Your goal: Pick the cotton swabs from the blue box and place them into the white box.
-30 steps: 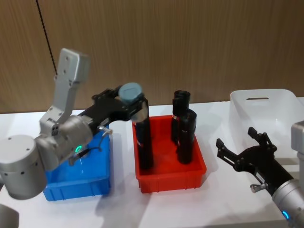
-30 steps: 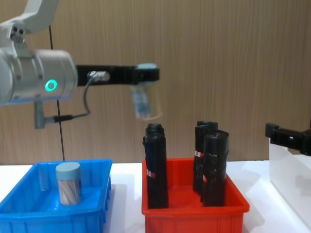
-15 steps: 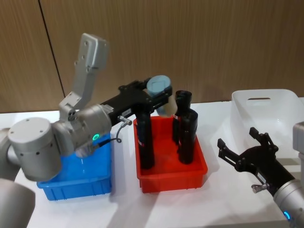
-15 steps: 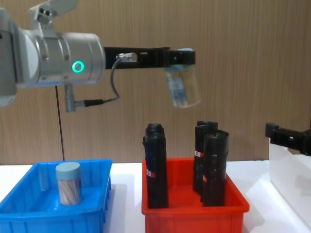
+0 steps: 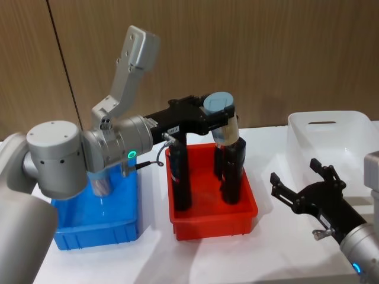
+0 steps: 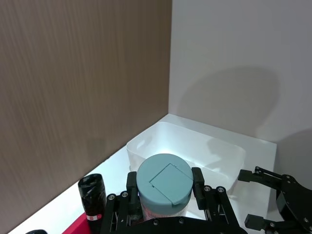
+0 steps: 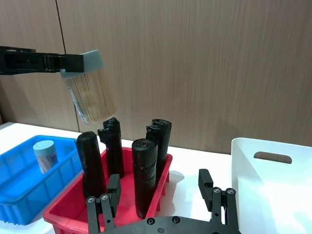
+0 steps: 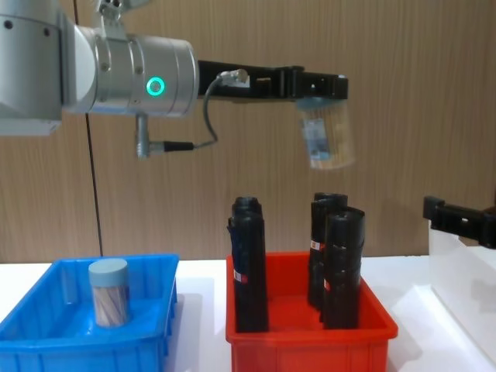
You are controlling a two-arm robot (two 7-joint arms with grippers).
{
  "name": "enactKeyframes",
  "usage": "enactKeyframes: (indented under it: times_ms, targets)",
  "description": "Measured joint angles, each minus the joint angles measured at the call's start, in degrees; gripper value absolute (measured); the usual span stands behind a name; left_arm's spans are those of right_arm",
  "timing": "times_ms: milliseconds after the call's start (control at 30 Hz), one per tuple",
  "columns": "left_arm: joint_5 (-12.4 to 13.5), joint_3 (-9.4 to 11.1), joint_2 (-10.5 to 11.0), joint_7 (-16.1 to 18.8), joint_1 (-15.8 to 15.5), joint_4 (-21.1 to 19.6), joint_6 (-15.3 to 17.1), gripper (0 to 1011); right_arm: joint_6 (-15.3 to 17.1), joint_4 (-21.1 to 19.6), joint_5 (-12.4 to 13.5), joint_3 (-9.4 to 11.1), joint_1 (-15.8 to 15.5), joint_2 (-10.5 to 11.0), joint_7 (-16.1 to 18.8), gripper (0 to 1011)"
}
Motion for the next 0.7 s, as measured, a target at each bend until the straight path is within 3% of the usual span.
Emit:
enactKeyframes:
  times_ms: [700]
  targets:
    - [1.56,0.59,-1.25,-3.54,-3.25,3.06,1.9,669,0.96,-0.37,-1.03,0.02,0.31,0.16,0.89,1002]
